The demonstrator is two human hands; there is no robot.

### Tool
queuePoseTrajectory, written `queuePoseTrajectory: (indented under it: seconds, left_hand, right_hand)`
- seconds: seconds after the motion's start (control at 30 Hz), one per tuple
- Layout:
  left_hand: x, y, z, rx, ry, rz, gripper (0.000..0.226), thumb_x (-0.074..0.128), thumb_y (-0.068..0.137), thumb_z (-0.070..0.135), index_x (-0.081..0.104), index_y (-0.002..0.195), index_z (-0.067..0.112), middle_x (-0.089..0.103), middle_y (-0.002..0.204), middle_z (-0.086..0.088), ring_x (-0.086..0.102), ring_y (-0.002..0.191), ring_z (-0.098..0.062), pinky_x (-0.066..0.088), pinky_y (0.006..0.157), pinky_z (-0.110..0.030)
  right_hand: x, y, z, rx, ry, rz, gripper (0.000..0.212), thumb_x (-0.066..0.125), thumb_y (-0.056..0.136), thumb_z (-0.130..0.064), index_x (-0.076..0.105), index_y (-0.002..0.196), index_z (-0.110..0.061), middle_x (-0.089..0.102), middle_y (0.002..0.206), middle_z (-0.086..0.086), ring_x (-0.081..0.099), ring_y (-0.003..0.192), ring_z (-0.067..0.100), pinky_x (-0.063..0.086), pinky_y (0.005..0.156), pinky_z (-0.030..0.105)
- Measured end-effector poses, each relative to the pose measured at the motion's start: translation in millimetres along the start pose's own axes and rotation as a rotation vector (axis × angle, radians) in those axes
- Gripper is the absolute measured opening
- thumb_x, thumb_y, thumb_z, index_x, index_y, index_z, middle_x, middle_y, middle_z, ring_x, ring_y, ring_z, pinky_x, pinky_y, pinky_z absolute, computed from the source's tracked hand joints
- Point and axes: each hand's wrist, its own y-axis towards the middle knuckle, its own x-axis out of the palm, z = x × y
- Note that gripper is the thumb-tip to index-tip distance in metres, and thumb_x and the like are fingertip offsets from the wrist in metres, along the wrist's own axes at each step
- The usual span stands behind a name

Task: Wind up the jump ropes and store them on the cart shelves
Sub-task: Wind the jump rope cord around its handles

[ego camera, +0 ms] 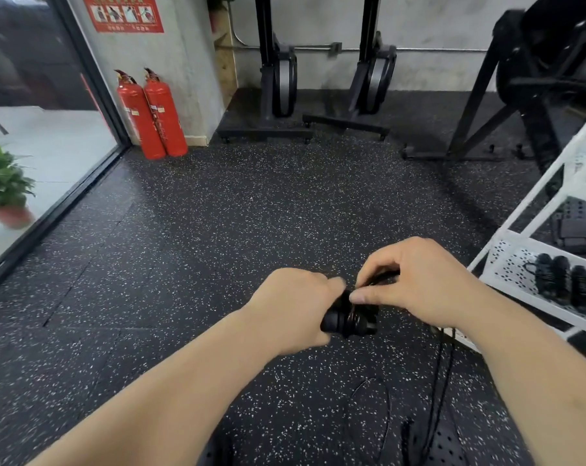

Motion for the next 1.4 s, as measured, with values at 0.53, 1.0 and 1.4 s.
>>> queuePoseTrajectory:
  seconds: [0.53, 1.0, 1.4]
  left_hand:
    - [-32.4, -14.1, 18.6, 0.092, -0.413, 0.072, 0.060, 0.068, 0.090, 0.044, 0.038, 0.140, 0.031, 0.052, 0.102, 0.018, 0.052, 0.087, -0.007, 0.039, 0.076, -0.024]
    - [-27.3, -7.5, -3.5, -0.218, -0.844, 0.144, 0.046, 0.081, 0.089, 0.050, 0.046, 0.118, 0.046, 0.072, 0.098, 0.013, 0.066, 0.084, -0.009, 0.058, 0.080, -0.038]
    - [-8.2, 1.7, -47.4, -0.555, -0.520, 0.278, 0.046, 0.081, 0.081, 0.053, 0.055, 0.116, 0.041, 0.067, 0.091, 0.015, 0.065, 0.085, -0.015, 0.054, 0.074, -0.035]
  right_hand:
    - [-7.5, -3.8, 18.2, 0.004, 0.636, 0.075, 0.035, 0.074, 0.090, -0.045, 0.069, 0.073, -0.014, 0.062, 0.068, -0.005, 0.054, 0.064, 0.008, 0.044, 0.064, 0.021]
    - [40.6, 12.3, 3.2, 0.387, 0.727, 0.139, 0.040, 0.046, 0.109, -0.017, 0.061, 0.073, -0.020, 0.047, 0.059, 0.002, 0.036, 0.049, 0.013, 0.039, 0.061, 0.035]
    - [59.0, -4.5, -16.4, 0.107, -0.130, 0.049, 0.029, 0.039, 0.113, -0.044, 0.064, 0.107, -0.032, 0.065, 0.072, -0.007, 0.057, 0.056, 0.008, 0.046, 0.057, 0.033]
